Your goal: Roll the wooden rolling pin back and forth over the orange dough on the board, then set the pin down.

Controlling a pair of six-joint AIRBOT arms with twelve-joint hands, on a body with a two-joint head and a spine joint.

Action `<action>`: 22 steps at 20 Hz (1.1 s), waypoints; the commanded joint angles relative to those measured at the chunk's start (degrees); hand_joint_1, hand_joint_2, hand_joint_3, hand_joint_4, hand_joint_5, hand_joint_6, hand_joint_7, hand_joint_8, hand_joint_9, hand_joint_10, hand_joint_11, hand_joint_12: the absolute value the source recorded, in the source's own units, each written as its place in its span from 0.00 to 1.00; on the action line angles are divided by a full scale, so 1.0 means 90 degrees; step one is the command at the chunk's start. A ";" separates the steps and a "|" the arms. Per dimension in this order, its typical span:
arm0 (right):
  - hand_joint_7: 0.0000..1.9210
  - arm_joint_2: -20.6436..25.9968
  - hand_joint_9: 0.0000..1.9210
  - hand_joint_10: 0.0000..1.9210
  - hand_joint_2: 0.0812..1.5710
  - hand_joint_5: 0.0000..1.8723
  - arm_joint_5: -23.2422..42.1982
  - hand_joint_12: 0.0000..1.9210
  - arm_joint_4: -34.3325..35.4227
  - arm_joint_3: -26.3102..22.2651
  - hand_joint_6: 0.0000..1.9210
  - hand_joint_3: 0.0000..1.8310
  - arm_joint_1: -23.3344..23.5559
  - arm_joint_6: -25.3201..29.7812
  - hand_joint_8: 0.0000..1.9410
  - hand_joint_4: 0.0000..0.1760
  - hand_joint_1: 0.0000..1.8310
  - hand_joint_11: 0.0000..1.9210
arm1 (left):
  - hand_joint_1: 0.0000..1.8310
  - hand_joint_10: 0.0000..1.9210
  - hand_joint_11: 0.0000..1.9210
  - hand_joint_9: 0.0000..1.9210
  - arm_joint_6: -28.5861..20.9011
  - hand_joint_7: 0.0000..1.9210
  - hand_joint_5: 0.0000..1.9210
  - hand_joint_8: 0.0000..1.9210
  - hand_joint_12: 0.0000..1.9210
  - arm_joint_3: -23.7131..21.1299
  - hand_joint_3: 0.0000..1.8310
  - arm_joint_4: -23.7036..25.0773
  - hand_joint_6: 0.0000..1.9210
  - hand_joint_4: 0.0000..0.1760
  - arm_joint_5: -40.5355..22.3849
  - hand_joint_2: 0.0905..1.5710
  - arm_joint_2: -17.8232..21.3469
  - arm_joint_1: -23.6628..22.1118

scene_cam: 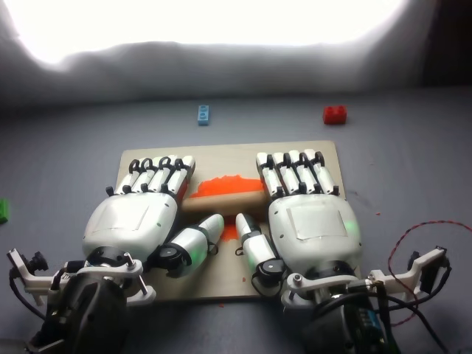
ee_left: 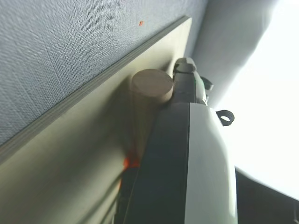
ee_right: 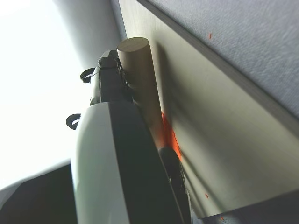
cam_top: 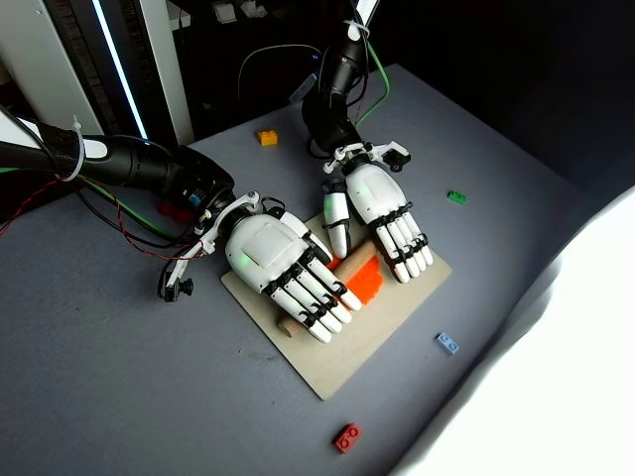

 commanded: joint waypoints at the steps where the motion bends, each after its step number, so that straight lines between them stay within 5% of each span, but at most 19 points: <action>1: 0.06 0.0029 0.05 0.00 0.95 0.07 0.0469 0.08 -0.0523 0.0030 0.00 0.00 0.0066 0.0056 0.00 0.00 0.00 0.00 | 0.00 0.00 0.00 0.00 -0.0019 0.00 0.00 0.00 0.00 0.0048 0.00 0.0306 0.00 0.00 -0.0571 0.89 -0.0017 -0.0054; 22: 0.07 0.0042 0.05 0.00 0.95 0.07 0.0215 0.09 -0.0474 0.0331 0.00 0.00 0.0168 0.0250 0.00 0.00 0.00 0.00 | 0.00 0.00 0.00 0.00 -0.0183 0.00 0.00 0.00 0.00 0.0274 0.00 0.0307 0.00 0.00 -0.0345 0.89 -0.0078 -0.0219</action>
